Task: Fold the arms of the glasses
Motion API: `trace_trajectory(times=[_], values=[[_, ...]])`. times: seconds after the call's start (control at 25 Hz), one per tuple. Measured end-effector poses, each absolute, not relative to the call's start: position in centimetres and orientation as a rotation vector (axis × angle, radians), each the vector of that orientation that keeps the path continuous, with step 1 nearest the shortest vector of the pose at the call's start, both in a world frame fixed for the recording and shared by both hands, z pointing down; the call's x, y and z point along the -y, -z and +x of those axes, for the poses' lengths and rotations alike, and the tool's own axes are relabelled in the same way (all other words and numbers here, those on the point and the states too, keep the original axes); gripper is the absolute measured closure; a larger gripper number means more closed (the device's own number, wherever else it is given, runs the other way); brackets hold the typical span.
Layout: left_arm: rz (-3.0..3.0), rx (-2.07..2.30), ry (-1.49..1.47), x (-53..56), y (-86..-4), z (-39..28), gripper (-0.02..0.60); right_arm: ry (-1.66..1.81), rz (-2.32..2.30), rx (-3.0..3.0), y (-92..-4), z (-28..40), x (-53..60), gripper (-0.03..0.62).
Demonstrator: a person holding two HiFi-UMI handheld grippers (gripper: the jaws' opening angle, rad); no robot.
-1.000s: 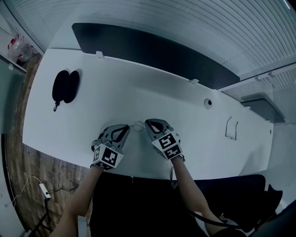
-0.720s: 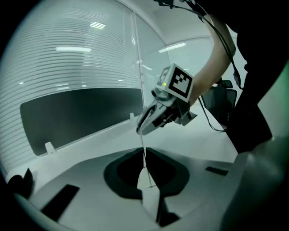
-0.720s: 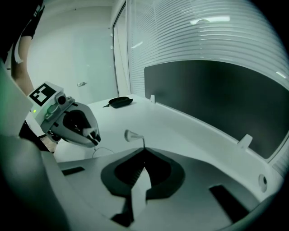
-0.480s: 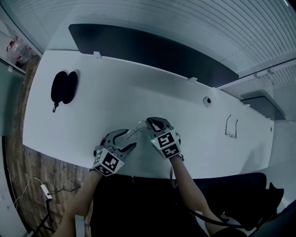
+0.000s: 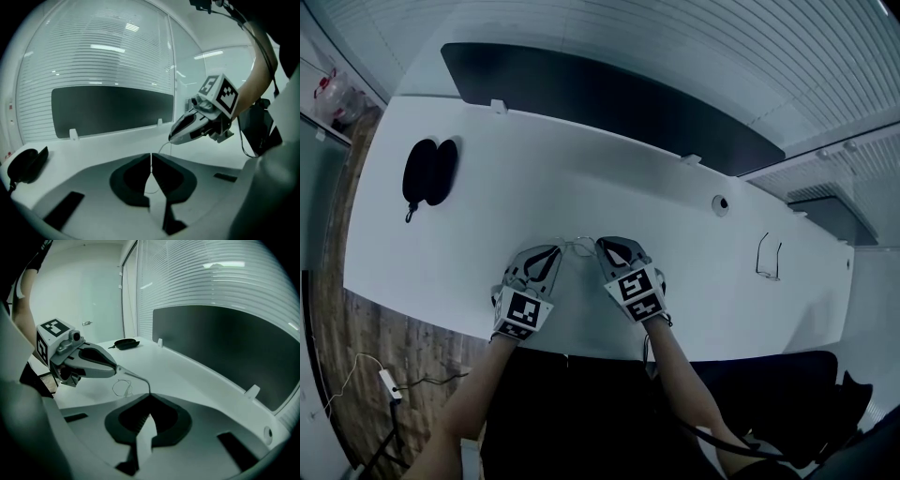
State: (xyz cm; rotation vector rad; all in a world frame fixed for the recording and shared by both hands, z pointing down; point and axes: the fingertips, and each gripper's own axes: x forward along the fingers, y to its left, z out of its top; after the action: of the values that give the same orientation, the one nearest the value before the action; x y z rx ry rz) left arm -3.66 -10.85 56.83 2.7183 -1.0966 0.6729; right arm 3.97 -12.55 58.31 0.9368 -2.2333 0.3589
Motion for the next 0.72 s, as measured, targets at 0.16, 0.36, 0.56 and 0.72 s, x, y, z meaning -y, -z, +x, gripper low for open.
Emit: trace_trajectory(times=[0.16,0.36,0.56,0.72], values=[[2.744,1.199,-0.711,12.6,-56.5,-2.8,0.561,-0.355,0.942,2.23,-58.4,3.9,12.6,0.577],[2.721,1.208,-0.84,13.5,-58.6,-2.1,0.565,-0.361,0.946,2.236,-58.3,4.0,12.7,0.577],[2.701,1.113,-1.011,12.9,-61.2,-1.6,0.568,-0.367,0.95,2.234,-58.3,4.0,12.8,0.577],[2.694,1.091,-1.034,12.8,-61.8,-1.3,0.569,-0.37,0.95,2.235,-58.3,3.9,12.9,0.577]])
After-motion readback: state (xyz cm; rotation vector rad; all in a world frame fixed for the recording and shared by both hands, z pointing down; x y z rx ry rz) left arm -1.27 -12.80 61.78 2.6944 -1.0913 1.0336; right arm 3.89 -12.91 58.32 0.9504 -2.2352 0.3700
